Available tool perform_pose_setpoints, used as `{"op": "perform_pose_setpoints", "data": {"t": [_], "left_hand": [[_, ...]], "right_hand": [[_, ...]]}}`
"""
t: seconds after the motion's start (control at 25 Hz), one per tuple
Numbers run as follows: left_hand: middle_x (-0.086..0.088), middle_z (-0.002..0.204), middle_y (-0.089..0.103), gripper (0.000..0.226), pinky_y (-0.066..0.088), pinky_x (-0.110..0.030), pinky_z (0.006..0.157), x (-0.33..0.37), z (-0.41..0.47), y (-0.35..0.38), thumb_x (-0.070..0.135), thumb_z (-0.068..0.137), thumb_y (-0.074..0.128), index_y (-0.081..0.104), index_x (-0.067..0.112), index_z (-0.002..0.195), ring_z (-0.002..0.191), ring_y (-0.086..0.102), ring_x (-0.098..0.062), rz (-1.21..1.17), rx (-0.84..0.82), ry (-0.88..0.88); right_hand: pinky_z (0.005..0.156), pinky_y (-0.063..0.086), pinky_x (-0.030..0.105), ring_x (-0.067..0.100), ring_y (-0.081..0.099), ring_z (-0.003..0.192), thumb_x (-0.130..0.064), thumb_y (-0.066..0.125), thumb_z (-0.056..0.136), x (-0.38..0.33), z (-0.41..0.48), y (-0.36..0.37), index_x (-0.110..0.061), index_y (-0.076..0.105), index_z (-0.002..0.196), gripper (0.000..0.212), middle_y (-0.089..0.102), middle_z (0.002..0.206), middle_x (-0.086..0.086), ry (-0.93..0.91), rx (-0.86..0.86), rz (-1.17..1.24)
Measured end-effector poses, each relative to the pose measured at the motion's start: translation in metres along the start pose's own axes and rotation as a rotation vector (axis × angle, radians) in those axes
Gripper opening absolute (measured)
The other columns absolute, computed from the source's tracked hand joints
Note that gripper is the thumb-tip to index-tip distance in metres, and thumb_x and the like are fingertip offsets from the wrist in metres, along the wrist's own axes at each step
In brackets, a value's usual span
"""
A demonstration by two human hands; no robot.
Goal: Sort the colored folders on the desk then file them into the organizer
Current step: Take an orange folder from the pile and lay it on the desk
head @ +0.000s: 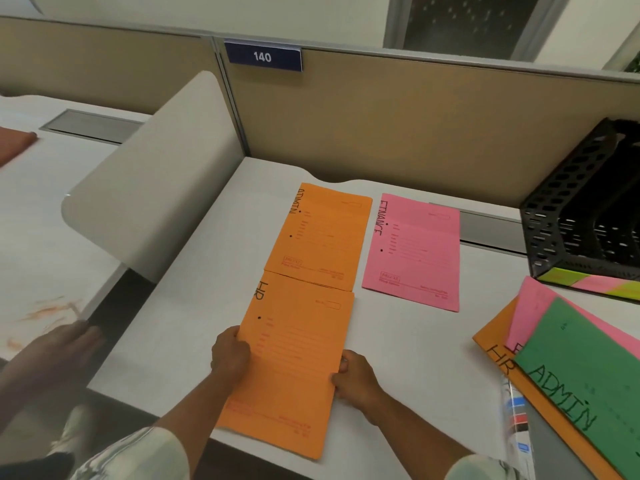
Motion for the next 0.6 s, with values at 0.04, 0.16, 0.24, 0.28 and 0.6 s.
{"op": "perform_pose_setpoints", "data": {"t": [0.04, 0.16, 0.24, 0.28, 0.6], "left_hand": [[-0.003, 0.091, 0.073, 0.035, 0.059, -0.055, 0.087, -0.003, 0.004, 0.001, 0.005, 0.080, 0.038, 0.068, 0.021, 0.091, 0.084, 0.067, -0.030, 0.028, 0.004, 0.003], [-0.004, 0.096, 0.068, 0.027, 0.055, -0.057, 0.092, -0.010, 0.015, 0.008, 0.015, 0.080, 0.042, 0.064, 0.024, 0.093, 0.090, 0.065, -0.032, 0.148, -0.001, 0.006], [-0.008, 0.107, 0.065, 0.025, 0.051, -0.057, 0.095, -0.007, 0.014, 0.007, 0.015, 0.084, 0.047, 0.063, 0.023, 0.101, 0.097, 0.062, -0.034, 0.206, 0.023, 0.006], [-0.010, 0.113, 0.063, 0.027, 0.049, -0.057, 0.098, -0.006, 0.011, 0.006, 0.014, 0.086, 0.049, 0.063, 0.021, 0.107, 0.103, 0.060, -0.036, 0.211, 0.033, 0.009], [-0.016, 0.134, 0.054, 0.038, 0.044, -0.053, 0.105, 0.001, 0.006, 0.007, 0.012, 0.100, 0.052, 0.057, 0.013, 0.138, 0.124, 0.053, -0.038, 0.317, 0.061, 0.056]], "right_hand": [[0.088, 0.060, 0.041, 0.013, 0.072, 0.095, -0.014, 0.058, 0.077, -0.001, 0.001, 0.002, -0.026, 0.067, 0.108, 0.035, 0.075, 0.103, -0.006, 0.001, 0.005, -0.023], [0.086, 0.058, 0.031, 0.011, 0.069, 0.095, -0.013, 0.060, 0.084, -0.007, 0.000, 0.005, -0.020, 0.066, 0.112, 0.029, 0.073, 0.105, -0.006, -0.008, 0.033, -0.096], [0.083, 0.057, 0.027, 0.010, 0.067, 0.095, -0.014, 0.061, 0.084, -0.008, 0.001, 0.007, -0.019, 0.065, 0.111, 0.027, 0.071, 0.105, -0.005, 0.001, 0.043, -0.115], [0.081, 0.057, 0.027, 0.011, 0.067, 0.094, -0.015, 0.061, 0.084, -0.009, 0.000, 0.009, -0.019, 0.064, 0.109, 0.026, 0.071, 0.105, -0.005, 0.003, 0.048, -0.128], [0.083, 0.059, 0.034, 0.014, 0.069, 0.091, -0.019, 0.062, 0.081, -0.007, 0.001, 0.009, -0.013, 0.066, 0.107, 0.027, 0.072, 0.103, 0.000, -0.009, 0.048, -0.199]]}}
Point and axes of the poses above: each hand's wrist, its own z-axis towards the middle knuckle, its own y-axis out of the palm, x = y × z, the point moved 7 cm from there along z, towards the middle knuckle
